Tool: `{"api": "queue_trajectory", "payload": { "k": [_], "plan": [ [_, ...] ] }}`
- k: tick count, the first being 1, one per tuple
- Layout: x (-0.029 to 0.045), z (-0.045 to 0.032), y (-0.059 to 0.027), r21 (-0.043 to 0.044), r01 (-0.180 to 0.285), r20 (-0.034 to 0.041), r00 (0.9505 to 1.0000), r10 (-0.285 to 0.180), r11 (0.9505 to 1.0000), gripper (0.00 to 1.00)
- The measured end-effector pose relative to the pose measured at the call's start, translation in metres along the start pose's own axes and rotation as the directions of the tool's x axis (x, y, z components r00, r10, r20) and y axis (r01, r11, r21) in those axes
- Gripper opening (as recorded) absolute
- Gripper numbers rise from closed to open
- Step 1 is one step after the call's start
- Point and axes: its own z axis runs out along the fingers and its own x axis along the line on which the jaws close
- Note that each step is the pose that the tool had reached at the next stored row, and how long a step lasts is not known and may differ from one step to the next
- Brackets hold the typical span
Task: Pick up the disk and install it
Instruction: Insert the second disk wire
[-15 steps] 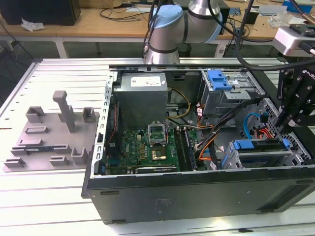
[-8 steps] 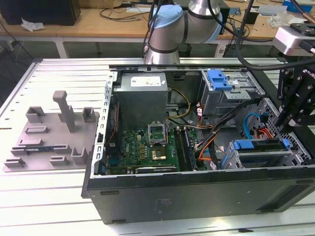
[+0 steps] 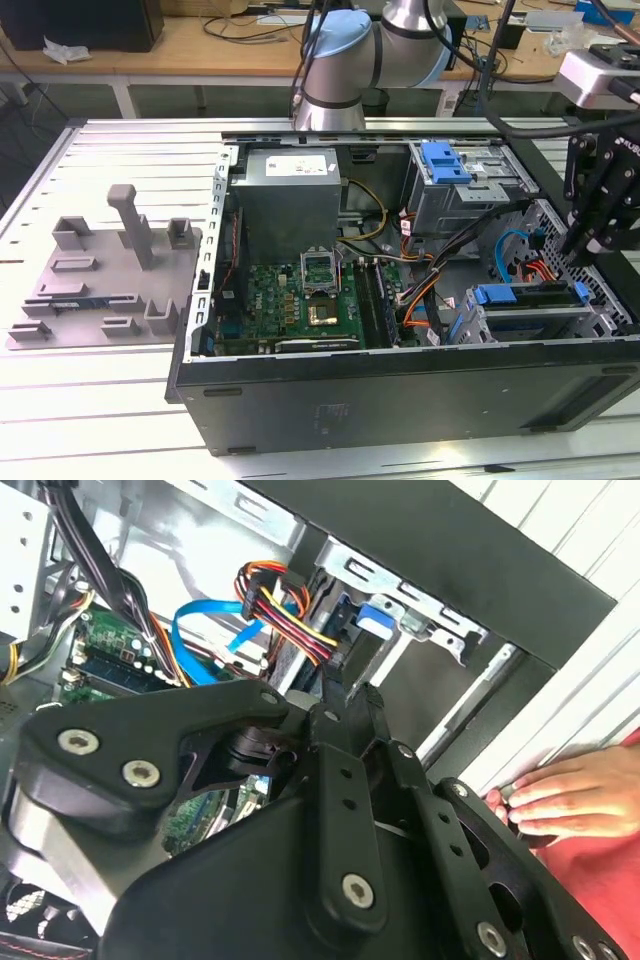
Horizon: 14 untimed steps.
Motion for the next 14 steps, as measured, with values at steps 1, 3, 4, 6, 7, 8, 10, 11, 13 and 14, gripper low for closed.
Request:
{"api": "queue_trajectory", "payload": {
  "k": [1, 3, 4, 6, 7, 8, 10, 11, 13, 14],
  "plan": [
    [-0.0057, -0.0006, -0.0004, 0.0001, 0.0, -0.0043, 1.0, 0.0, 1.0, 0.24],
    [-0.0117, -0.0009, -0.0008, 0.0002, 0.0, -0.011, 0.9999, 0.0, 1.0, 0.24],
    [-0.0148, -0.0012, -0.0011, 0.0003, 0.0, -0.0175, 0.9998, 0.0, 1.0, 0.24],
    [-0.0192, -0.0015, -0.0013, 0.0003, 0.0, -0.0313, 0.9995, 0.0, 1.0, 0.24],
    [-0.0206, -0.0016, -0.0012, 0.0004, 0.0, -0.037, 0.9993, 0.0, 1.0, 0.24],
    [-0.0218, -0.0017, -0.0013, 0.0004, 0.0, -0.0435, 0.9991, 0.0, 1.0, 0.24],
    [-0.0235, -0.0019, -0.0021, 0.0, 0.0, -0.052, 0.9986, 0.0, 1.0, 0.32],
    [-0.0245, -0.002, -0.0029, -0.0004, 0.0, -0.0558, 0.9984, 0.0, 1.0, 0.32],
    [-0.0264, -0.0021, -0.004, -0.0011, 0.0, -0.0604, 0.9982, 0.0, 1.0, 0.32],
    [-0.0279, -0.0022, -0.0043, -0.0012, 0.0, -0.0629, 0.998, 0.0, 1.0, 0.32]
  ]
}}
